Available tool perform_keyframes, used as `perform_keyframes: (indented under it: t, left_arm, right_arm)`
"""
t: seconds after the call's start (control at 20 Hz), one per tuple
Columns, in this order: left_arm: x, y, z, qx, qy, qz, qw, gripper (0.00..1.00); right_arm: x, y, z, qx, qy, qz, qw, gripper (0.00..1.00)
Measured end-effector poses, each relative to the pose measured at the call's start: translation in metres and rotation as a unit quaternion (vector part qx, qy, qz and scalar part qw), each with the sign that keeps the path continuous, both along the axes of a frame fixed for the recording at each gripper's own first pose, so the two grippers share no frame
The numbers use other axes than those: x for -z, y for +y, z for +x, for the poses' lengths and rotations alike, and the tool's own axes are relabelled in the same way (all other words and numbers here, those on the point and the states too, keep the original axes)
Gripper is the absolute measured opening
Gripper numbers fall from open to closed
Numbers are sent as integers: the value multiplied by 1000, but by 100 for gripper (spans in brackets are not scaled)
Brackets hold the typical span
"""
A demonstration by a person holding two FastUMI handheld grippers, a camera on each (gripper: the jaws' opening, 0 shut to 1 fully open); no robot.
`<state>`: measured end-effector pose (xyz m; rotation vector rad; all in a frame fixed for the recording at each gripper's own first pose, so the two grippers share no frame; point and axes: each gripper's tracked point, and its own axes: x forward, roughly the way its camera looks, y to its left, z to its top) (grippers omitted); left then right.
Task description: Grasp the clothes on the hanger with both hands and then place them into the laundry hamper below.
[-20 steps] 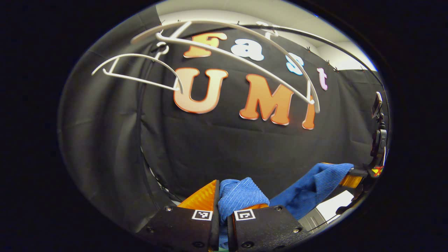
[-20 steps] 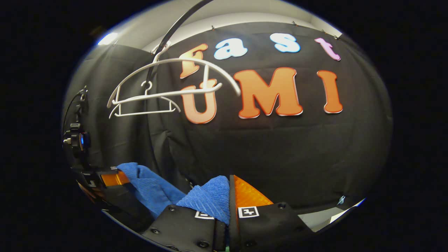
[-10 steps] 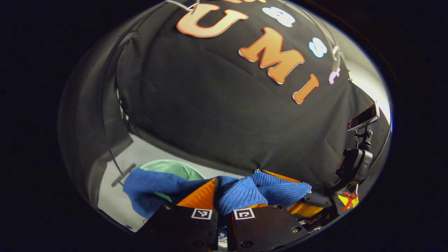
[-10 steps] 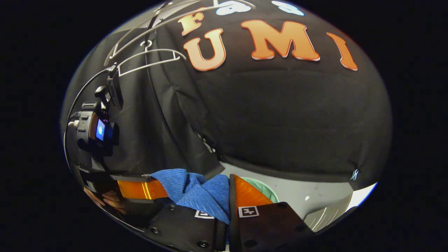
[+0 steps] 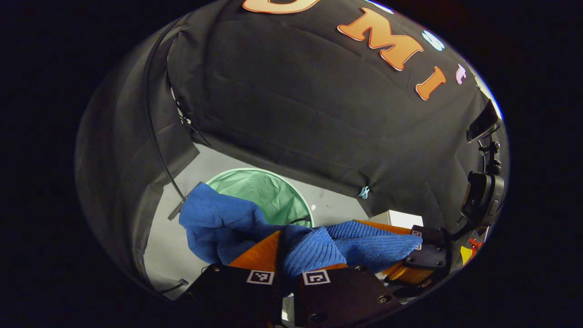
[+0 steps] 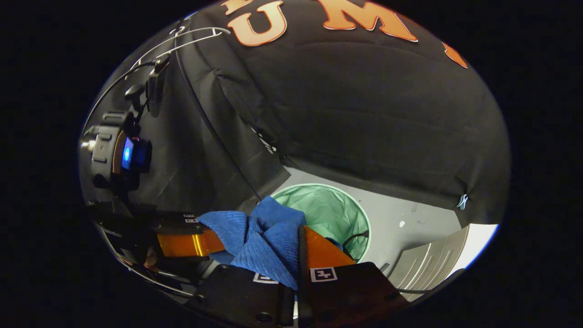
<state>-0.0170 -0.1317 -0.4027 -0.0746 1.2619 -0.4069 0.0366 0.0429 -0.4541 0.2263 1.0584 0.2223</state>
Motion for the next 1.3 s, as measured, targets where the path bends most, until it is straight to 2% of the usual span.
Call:
perform_keyframes:
  t: [0.1,0.15,0.2,0.25,0.3,0.35,0.4,0.55,0.6,0.65,0.7,0.75,0.9,0.95,1.0,1.05,1.3]
  left_arm:
    - [1,4,-4,-10,13,8,1000,14]
    - [2,7,-6,-14,19,11,1000,18]
    - [3,9,-7,-14,24,13,1000,14]
    - [3,9,-11,-14,28,12,999,30]
    - [0,8,-11,-14,31,9,999,35]
    - [-1,8,-11,-18,32,8,999,47]
    - [-2,9,-9,-26,32,9,999,60]
    - [-2,16,-4,-42,25,16,999,96]
    - [-2,18,-3,-45,23,17,999,95]
    - [-5,21,-2,-47,23,17,998,95]
    - [-8,23,-1,-48,20,17,998,92]
    - [-8,25,-1,-47,15,18,999,96]
    - [-14,31,-2,-41,2,24,999,95]
    - [-17,30,-1,-44,0,22,999,92]
    - [-20,30,0,-48,-5,15,999,96]
    - [-26,29,3,-51,-13,10,999,95]
    - [-60,41,33,-60,-112,7,992,95]
  right_arm:
    - [9,5,-6,-1,20,2,1000,17]
    - [7,6,-10,1,27,7,1000,28]
    - [10,4,-12,7,30,7,999,29]
    - [12,3,-13,9,34,9,999,17]
    - [11,5,-14,8,38,12,999,32]
    - [13,6,-13,8,39,14,999,40]
    - [12,5,-16,7,43,14,999,40]
    - [16,1,-22,13,48,7,999,65]
    - [21,-3,-23,17,51,1,999,74]
    - [23,-3,-28,19,55,4,998,88]
    - [23,-1,-32,20,59,8,998,91]
    - [23,2,-33,20,59,8,998,99]
    - [18,6,-34,15,59,0,998,99]
    - [15,7,-35,17,55,0,998,99]
    - [9,6,-33,21,47,-2,999,99]
    - [2,7,-29,26,39,-3,999,99]
    - [-49,-3,-2,65,-50,-30,996,99]
